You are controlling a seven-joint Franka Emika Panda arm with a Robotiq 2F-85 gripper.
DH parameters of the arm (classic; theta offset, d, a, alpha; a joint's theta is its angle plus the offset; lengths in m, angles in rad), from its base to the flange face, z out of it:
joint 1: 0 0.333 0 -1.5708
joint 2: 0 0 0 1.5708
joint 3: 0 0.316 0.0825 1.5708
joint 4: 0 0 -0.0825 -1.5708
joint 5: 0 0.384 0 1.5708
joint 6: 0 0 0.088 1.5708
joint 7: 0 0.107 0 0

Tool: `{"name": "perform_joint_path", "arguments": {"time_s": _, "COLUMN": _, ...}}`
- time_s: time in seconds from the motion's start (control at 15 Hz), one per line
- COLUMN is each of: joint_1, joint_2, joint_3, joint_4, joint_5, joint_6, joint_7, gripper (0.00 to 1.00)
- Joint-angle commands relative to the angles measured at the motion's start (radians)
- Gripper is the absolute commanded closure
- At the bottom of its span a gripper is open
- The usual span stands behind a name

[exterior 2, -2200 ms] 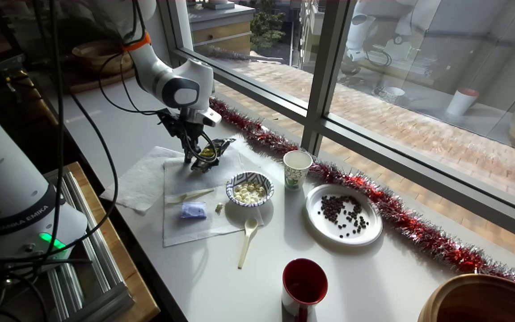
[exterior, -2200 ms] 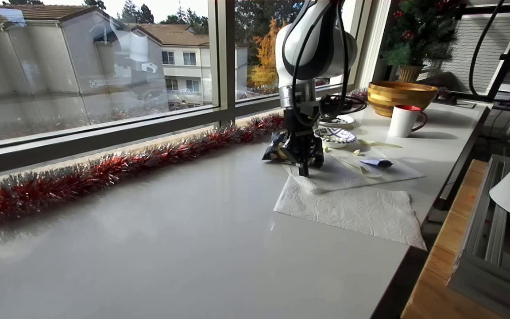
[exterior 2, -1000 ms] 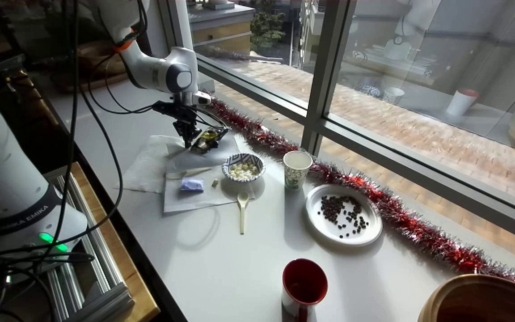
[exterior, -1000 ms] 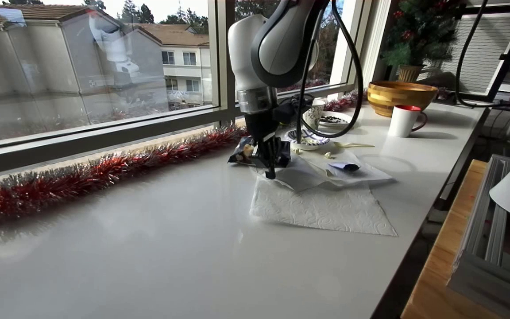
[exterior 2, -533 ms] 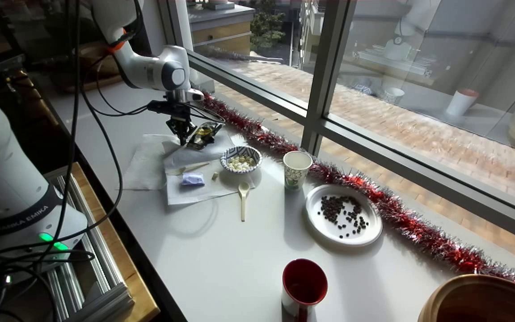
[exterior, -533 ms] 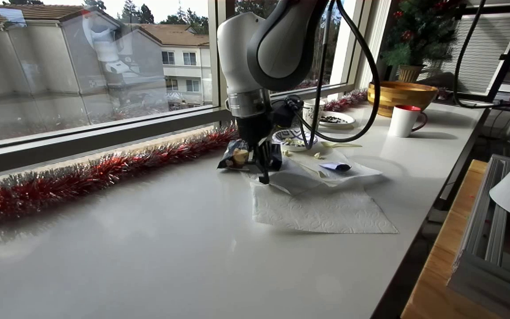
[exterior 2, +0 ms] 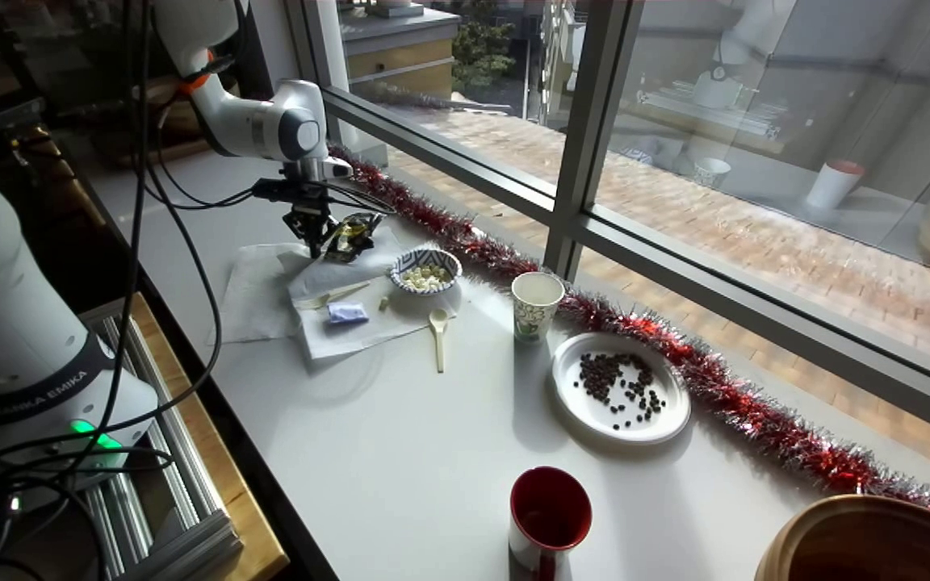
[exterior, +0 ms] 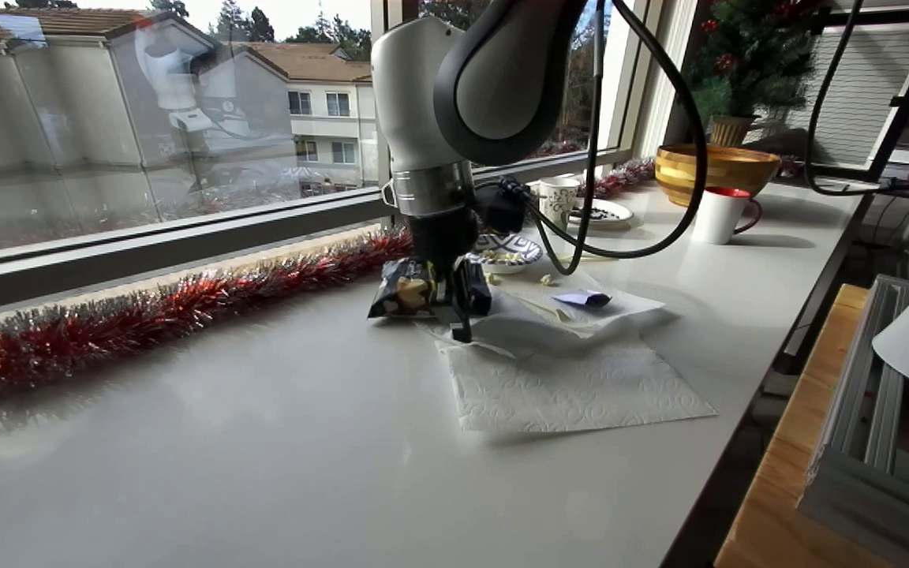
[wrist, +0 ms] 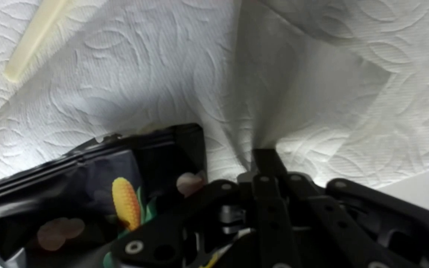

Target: Move one white napkin to the left.

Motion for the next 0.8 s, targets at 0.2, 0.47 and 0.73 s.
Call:
{"name": "perform_joint_path", "arguments": {"time_s": 0.2, "joint_1": 0.046, "joint_2": 0.077, "joint_3": -0.019, "joint_4": 0.032, "joint_5": 0.004, "joint_6": 0.038, "joint_7": 0.112, "gripper": 1.00}}
{"name": "perform_joint_path", "arguments": {"time_s": 0.47, "joint_1": 0.028, "joint_2": 0.076, "joint_3": -0.009, "joint_4": 0.035, "joint_5": 0.063, "joint_6": 0.037, "joint_7": 0.196, "gripper": 1.00}}
{"name": "perform_joint_path", "arguments": {"time_s": 0.73, "joint_1": 0.026, "joint_2": 0.064, "joint_3": -0.009, "joint_4": 0.024, "joint_5": 0.089, "joint_6": 0.039, "joint_7": 0.222, "gripper": 1.00}}
